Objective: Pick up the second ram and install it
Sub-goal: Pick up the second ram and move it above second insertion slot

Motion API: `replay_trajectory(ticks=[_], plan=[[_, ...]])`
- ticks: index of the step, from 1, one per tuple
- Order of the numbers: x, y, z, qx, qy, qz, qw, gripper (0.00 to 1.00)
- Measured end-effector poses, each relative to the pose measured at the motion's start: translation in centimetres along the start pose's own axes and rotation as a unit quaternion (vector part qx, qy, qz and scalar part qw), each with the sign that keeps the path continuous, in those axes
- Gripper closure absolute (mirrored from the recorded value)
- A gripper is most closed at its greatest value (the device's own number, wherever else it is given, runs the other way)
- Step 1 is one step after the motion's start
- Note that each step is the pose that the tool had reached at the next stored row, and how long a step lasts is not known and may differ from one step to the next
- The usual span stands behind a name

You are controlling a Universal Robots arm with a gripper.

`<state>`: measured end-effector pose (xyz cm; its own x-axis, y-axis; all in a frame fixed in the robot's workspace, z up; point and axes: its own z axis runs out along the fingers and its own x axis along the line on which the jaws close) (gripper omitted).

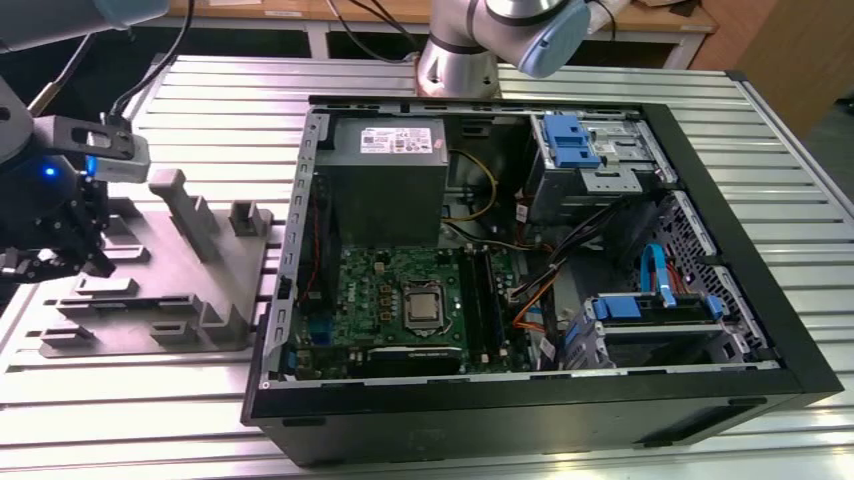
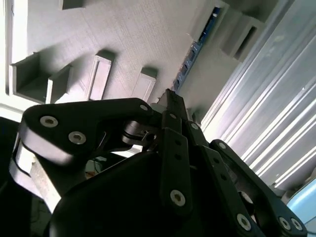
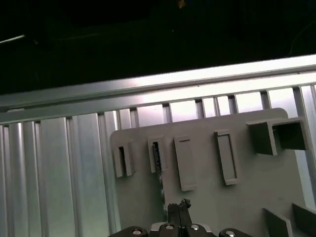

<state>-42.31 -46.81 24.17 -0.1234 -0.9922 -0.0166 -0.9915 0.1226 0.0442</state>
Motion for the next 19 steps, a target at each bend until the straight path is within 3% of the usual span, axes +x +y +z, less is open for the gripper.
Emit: replay_trajectory(ticks=[5,10,13,19], plan=[[0.01,-0.02,0.32,-0.0007,0.0020,-0.045,0.9990,0.90],[0.01,-0.03,0.57,-0.0016,0.0040,-0.088,0.9961,0.90],[0.03,-0.02,0.77,-0.0014,0.0040,-0.089,0.9961,0.90],[0.09,-0.04,1.22,-0.0012,0.0034,-0.069,0.9976,0.90]])
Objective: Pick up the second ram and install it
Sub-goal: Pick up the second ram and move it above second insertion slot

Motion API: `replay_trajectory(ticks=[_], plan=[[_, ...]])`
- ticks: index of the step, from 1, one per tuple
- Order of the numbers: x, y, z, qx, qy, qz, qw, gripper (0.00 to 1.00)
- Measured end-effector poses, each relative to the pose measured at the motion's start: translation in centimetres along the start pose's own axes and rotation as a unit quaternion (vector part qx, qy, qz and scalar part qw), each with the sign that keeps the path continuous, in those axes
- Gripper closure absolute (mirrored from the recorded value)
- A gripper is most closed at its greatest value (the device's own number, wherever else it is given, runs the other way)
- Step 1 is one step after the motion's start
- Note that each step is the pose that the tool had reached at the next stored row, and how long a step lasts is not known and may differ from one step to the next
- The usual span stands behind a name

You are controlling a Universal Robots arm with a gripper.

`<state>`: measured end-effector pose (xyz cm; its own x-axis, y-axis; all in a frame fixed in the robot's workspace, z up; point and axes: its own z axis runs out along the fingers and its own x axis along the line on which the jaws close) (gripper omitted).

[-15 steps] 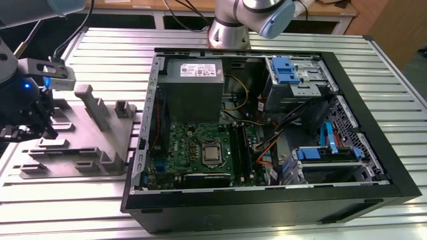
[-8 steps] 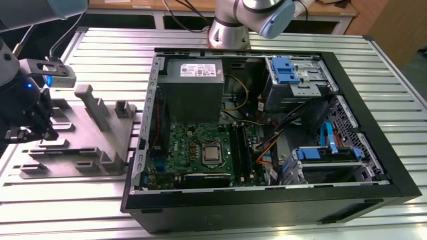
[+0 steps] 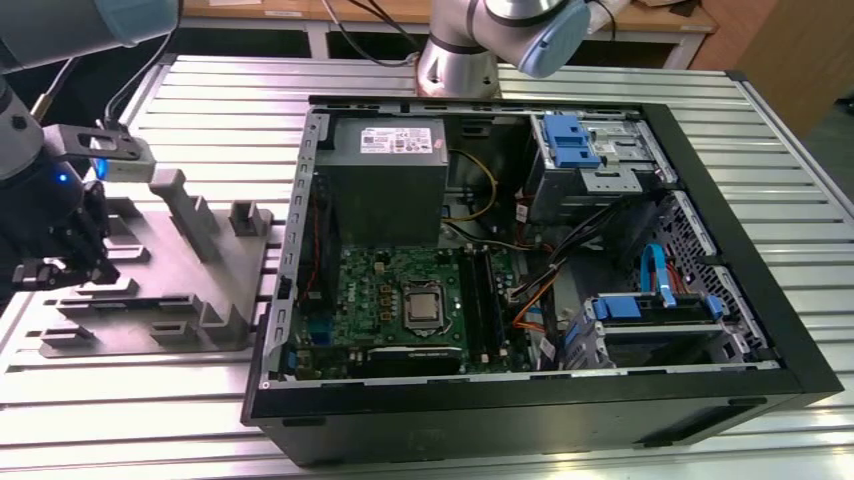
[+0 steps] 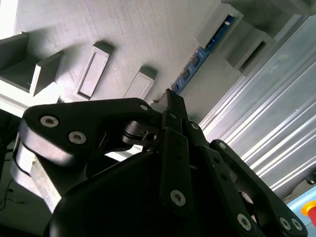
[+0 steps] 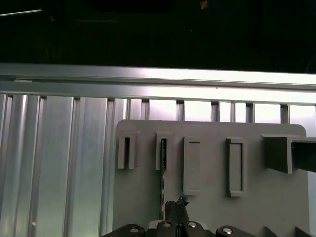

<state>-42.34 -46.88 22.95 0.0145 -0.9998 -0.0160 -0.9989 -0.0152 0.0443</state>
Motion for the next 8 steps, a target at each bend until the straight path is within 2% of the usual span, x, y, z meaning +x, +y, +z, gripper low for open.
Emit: replay_trajectory(ticks=[8], plan=[[0.58,0.30,0.34,0.0001,0.0003,0.004,1.0000,0.90]])
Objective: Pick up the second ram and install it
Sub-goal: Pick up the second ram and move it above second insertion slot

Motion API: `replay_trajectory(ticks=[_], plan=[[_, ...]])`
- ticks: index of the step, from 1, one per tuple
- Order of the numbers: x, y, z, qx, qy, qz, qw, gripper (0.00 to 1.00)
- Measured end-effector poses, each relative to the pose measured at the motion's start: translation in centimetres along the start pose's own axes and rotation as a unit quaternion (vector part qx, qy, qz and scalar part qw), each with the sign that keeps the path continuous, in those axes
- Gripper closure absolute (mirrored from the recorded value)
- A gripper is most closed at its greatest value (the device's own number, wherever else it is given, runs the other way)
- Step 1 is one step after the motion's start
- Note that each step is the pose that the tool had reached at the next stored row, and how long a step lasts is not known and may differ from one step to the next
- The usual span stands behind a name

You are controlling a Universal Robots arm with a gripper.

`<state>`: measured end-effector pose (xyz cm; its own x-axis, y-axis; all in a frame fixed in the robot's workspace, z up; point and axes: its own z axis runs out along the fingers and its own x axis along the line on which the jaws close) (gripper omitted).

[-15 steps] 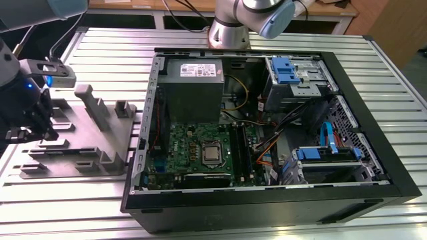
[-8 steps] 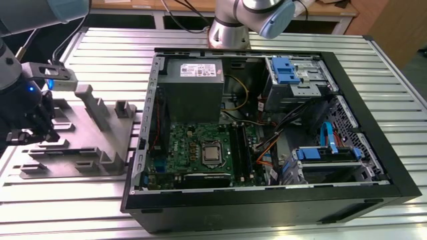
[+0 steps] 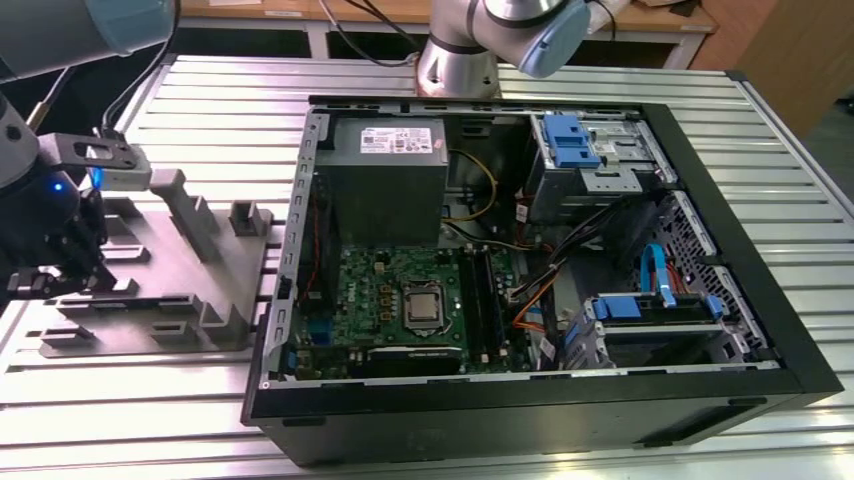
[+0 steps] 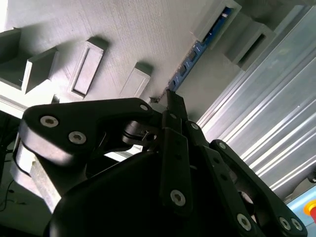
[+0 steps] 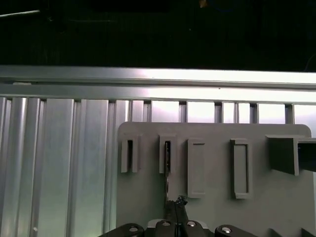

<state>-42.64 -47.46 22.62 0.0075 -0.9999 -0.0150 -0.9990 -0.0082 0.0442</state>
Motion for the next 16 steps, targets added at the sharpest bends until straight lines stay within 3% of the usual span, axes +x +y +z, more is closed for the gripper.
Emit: replay_trajectory(ticks=[11,16], plan=[[0.28,0.31,1.37,0.0001,-0.0001,0.001,1.0000,0.90],[0.28,0.31,1.43,0.0001,0.0000,0.001,1.0000,0.90]])
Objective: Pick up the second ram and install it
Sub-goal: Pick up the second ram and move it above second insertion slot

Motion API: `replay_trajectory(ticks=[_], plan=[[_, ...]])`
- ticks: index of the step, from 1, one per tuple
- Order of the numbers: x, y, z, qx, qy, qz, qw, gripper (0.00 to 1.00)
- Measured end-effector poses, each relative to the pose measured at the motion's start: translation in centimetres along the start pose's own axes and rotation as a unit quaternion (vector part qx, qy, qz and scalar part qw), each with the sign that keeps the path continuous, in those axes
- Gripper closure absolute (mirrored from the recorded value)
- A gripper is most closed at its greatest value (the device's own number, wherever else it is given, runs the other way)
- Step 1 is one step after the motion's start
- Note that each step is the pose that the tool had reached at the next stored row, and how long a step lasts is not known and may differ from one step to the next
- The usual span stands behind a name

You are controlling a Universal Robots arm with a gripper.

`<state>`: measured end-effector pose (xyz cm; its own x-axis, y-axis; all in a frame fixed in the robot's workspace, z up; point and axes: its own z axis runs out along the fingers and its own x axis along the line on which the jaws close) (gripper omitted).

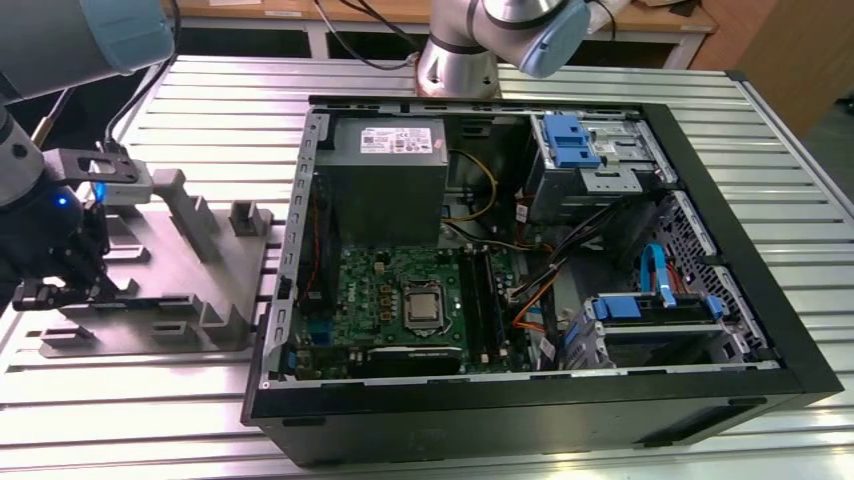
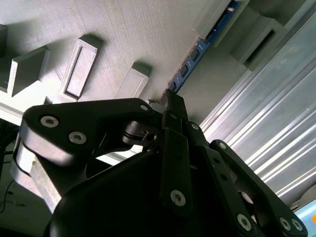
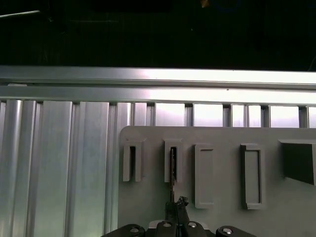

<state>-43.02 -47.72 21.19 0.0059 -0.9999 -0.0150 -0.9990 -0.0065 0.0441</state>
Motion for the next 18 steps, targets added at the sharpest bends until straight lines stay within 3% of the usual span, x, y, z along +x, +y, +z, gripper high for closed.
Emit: replay_trajectory(ticks=[4,8,18], plan=[[0.00,0.00,0.00,0.0000,0.0000,0.000,1.0000,0.89],[0.01,0.00,0.00,0.0000,0.0000,0.000,1.0000,0.70],[0.02,-0.04,0.78,-0.0005,0.0020,-0.036,0.9994,0.70]])
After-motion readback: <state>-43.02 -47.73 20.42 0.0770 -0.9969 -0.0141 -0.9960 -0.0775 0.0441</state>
